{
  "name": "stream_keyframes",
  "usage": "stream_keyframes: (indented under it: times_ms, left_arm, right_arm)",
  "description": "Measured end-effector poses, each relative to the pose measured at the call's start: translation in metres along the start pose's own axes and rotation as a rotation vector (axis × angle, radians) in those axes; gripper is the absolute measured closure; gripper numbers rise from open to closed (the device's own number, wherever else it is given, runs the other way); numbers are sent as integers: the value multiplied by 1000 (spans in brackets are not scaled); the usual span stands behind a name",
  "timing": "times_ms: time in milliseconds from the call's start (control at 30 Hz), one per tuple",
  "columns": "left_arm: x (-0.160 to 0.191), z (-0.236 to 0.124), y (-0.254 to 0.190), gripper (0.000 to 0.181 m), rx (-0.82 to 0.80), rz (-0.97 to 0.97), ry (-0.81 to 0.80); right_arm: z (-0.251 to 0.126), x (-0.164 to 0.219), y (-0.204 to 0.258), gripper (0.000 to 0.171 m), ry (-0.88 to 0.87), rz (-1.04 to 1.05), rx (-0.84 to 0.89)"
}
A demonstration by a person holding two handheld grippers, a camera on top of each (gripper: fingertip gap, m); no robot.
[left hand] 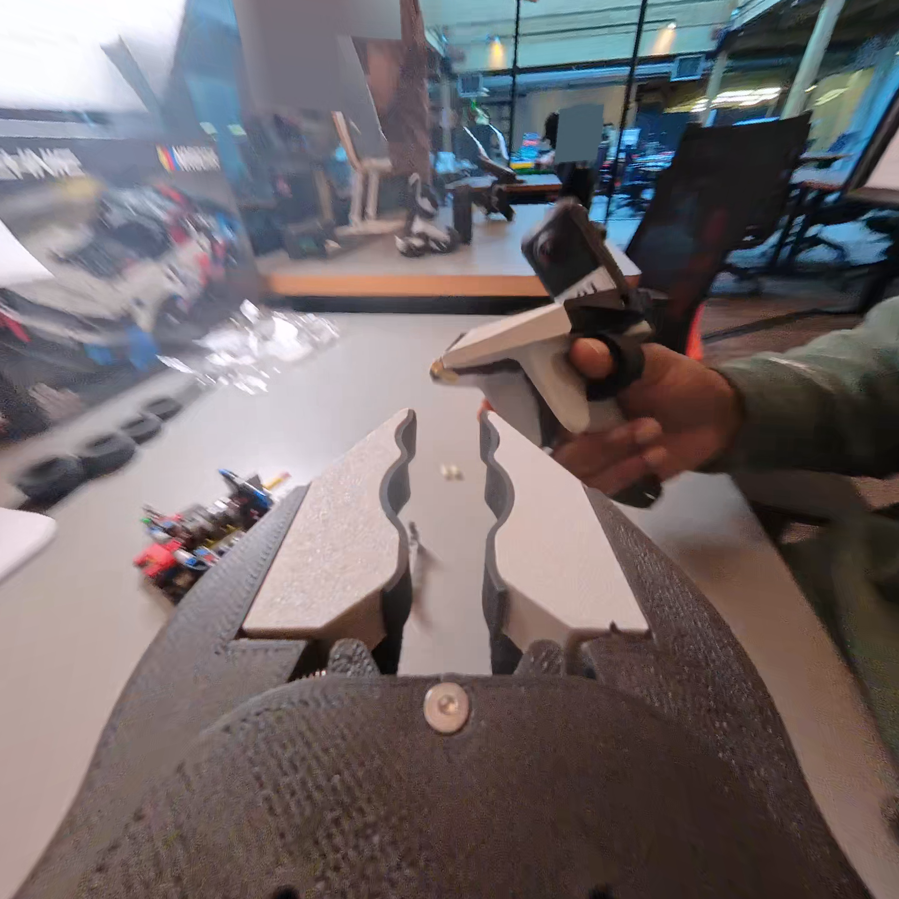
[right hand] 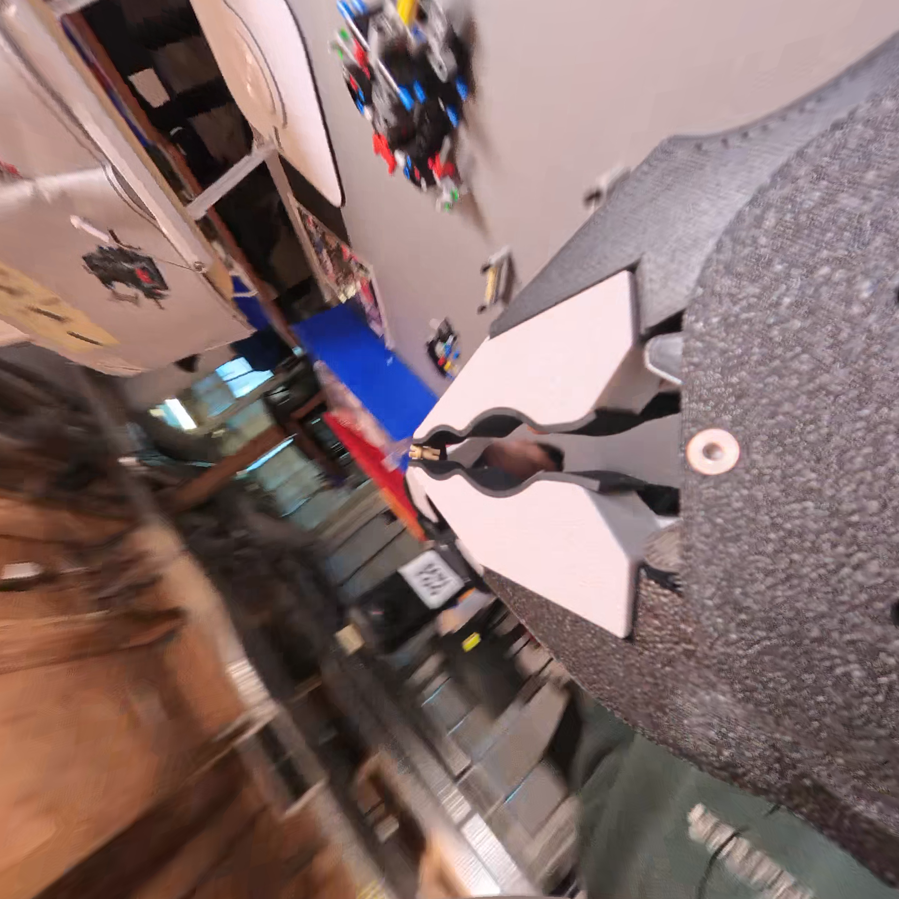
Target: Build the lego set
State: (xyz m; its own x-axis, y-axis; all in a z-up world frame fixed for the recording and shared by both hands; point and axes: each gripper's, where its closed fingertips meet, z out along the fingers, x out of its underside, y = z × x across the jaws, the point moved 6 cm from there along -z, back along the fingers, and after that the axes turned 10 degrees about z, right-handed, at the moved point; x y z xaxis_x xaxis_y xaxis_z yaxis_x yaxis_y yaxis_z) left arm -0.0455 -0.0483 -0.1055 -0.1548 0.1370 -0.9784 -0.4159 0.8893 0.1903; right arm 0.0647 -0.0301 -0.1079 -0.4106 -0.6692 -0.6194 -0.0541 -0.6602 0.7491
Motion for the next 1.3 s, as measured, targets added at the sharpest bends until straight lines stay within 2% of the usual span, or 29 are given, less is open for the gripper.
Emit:
stream_keyframes:
  times_ms: [100, 233, 433, 633, 833, 967, 1133, 1300]
  left_arm:
    - [-14, -5, -5, 157, -134, 201, -24]
    - [-17, -8, -8, 158, -205, 324, -6]
    - [-16, -10, -8, 170, -236, 428, 13]
    - [-16, -10, -12, 171, -192, 469, 6]
    - [-18, -14, -18, 171, -82, 494, -36]
    - [-20, -18, -26, 171, 64, 505, -60]
    - [-20, -20, -39, 171, 219, 535, -37]
    - [-16, -18, -50, 172, 279, 593, 12]
  right_arm:
    - [5, 10, 3, 167, -124, 197, -67]
    - [15, 20, 6, 168, -214, 286, -128]
    - [20, 27, 6, 168, -198, 323, -156]
    - [15, 28, 5, 167, -164, 331, -200]
    - [9, 27, 10, 168, -34, 247, -260]
    - [0, 29, 17, 168, 125, 170, -297]
    - [-11, 33, 25, 168, 318, 78, -276]
    - [-16, 36, 28, 166, 487, 59, -232]
